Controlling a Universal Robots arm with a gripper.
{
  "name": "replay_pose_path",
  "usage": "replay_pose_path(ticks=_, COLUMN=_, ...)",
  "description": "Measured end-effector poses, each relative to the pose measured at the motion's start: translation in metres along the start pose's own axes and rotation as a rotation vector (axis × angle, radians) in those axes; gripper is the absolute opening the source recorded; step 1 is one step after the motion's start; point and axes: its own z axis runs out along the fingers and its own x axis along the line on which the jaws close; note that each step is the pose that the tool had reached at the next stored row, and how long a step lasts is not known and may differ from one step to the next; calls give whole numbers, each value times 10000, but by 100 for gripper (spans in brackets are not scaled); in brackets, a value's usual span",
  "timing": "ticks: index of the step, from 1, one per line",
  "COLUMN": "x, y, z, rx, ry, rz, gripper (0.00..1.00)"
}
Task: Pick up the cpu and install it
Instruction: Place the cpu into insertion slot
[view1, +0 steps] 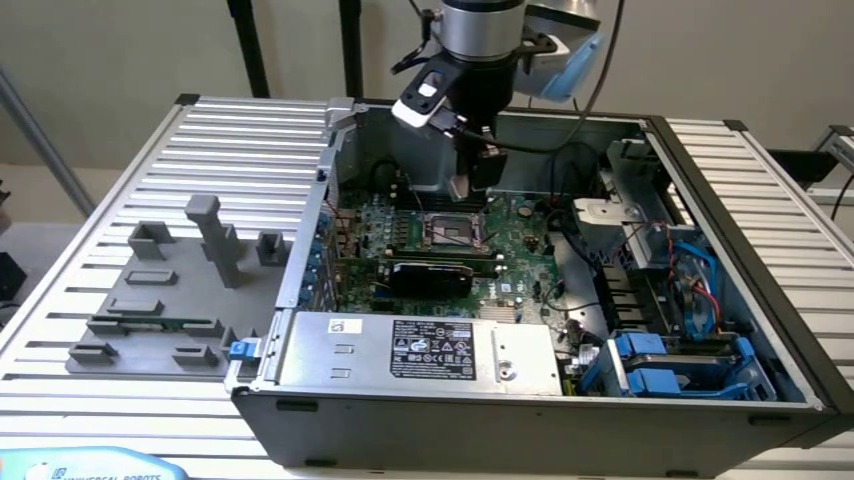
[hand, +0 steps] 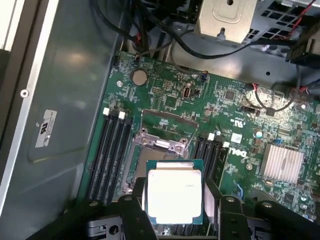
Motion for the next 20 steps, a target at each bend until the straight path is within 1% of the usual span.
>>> replay_pose_path(ticks=4, x=1, y=-3, z=37, rx=20, ry=-46, rz=586, gripper=55)
replay_pose_path(ticks=9, x=6, y=-6, z=78, rx=58, ry=-91, rz=1178, gripper=55)
replay_pose_path(ticks=12, x=13, y=-10, z=101, rx=82, ry=-113, rz=1469, gripper=55)
replay_pose_path(ticks=15, x=30, y=-22, z=121, rx=109, ry=-122, rz=1625, gripper=55)
replay_pose_path(ticks=17, x=48, y=-39, z=129, rx=135, ry=-120, rz=1666, gripper=55)
replay_pose_path(ticks=19, x=61, y=-53, z=136, rx=187, ry=-115, rz=1693, gripper=55)
replay_pose_path(ticks=20, x=64, y=-55, z=140, rx=225, ry=-111, rz=1705, gripper=55)
